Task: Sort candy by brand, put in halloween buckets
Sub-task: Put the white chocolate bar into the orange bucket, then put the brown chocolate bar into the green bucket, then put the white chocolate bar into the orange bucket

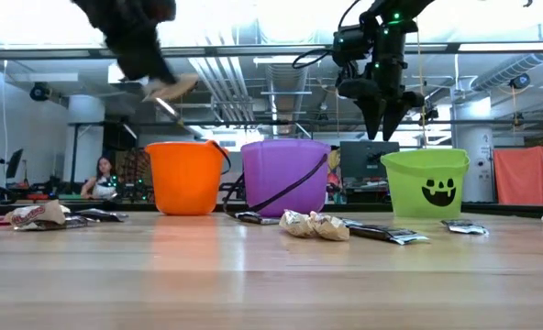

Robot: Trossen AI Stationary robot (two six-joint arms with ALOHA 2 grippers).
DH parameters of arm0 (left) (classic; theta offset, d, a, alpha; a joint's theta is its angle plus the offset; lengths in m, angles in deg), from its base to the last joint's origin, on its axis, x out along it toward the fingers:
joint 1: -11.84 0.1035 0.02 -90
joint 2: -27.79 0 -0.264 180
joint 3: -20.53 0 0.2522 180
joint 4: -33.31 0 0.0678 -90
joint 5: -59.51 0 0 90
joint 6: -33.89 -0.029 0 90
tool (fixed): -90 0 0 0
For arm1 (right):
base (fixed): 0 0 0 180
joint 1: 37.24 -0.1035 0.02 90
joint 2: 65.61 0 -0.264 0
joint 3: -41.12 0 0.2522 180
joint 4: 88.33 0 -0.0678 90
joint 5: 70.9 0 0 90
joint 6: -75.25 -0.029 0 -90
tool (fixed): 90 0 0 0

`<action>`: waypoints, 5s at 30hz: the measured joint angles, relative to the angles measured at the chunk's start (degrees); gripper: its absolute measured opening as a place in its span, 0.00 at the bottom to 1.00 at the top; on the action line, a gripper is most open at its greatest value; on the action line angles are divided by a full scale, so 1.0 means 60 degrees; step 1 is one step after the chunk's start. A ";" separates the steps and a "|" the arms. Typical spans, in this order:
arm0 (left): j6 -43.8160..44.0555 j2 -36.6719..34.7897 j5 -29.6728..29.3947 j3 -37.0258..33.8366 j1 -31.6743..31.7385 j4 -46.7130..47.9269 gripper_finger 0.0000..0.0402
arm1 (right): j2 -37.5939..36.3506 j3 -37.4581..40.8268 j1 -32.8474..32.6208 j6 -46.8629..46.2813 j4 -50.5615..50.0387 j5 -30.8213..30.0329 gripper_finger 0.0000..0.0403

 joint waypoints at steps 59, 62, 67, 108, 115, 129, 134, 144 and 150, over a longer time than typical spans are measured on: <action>-0.2456 0.3036 0.0954 0.5594 0.5587 0.0372 0.39 | -0.0542 0.4035 -0.6539 -1.0320 0.2476 0.2463 0.48; -0.2532 0.3026 0.0956 0.6096 0.5429 0.0393 0.38 | -0.0368 0.4576 -0.6539 -1.0829 0.2705 0.2141 0.48; -0.2556 0.3018 0.0976 0.6353 0.5310 0.0475 0.38 | -0.0254 0.5129 -0.6554 -1.1026 0.3650 0.1460 0.48; -0.3120 0.3046 0.2345 0.5879 0.5035 0.1714 0.38 | -0.1827 0.1485 -0.4444 -0.6865 0.2372 -0.1914 0.07; -0.2713 0.3029 0.3020 0.5879 0.4494 0.2473 0.38 | -0.0911 -0.1295 -0.2128 -0.4496 -0.2140 -0.2358 0.07; 0.2807 0.3112 0.2155 0.5877 0.1334 0.3845 0.38 | -0.0219 -0.0698 0.0335 -0.1282 -0.3286 -0.2274 0.25; 0.4514 0.3435 0.0714 0.5841 -0.0017 0.3994 0.38 | -0.0517 -0.0510 0.0422 -0.0453 -0.2615 -0.2135 0.32; 0.8523 0.5606 -0.0438 0.4895 -0.1675 0.2219 0.38 | -0.1577 -0.0503 0.0238 0.0706 -0.0632 -0.0887 0.38; 0.8733 0.7497 -0.0448 0.4894 -0.1576 -0.0073 0.38 | -0.1651 -0.0466 0.0149 0.1142 -0.0532 -0.0696 0.37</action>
